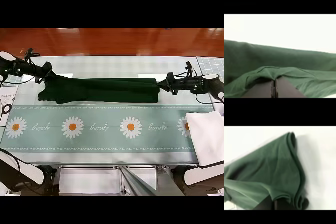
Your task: Fold the shirts.
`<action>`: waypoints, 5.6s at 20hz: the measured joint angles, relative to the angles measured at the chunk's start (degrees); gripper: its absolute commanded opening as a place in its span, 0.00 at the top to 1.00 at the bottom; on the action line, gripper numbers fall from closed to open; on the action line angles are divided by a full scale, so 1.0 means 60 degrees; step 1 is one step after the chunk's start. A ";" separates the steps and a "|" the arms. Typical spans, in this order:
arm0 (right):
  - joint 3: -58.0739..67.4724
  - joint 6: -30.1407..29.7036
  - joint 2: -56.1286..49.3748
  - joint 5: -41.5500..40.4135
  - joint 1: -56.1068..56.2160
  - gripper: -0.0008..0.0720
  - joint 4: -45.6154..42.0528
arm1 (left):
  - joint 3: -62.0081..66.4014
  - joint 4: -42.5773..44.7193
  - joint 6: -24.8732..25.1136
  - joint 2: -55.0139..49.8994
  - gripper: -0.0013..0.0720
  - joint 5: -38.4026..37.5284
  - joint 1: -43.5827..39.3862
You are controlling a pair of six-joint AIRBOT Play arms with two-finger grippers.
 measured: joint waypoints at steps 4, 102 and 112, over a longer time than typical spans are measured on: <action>0.0106 0.0004 -0.0102 -0.0517 0.0255 0.42 0.0124 | 0.0120 0.0047 -0.0022 -0.0051 0.29 -0.0204 -0.0004; 0.6142 0.2685 -0.2266 -0.0266 0.6776 0.43 0.0514 | -0.8531 0.1122 0.0273 1.0575 0.95 0.2422 -0.0936; 0.1428 0.5625 0.4798 0.2433 0.3967 0.41 -0.8499 | -0.8550 0.0102 0.0280 0.9927 0.95 0.2681 -0.1923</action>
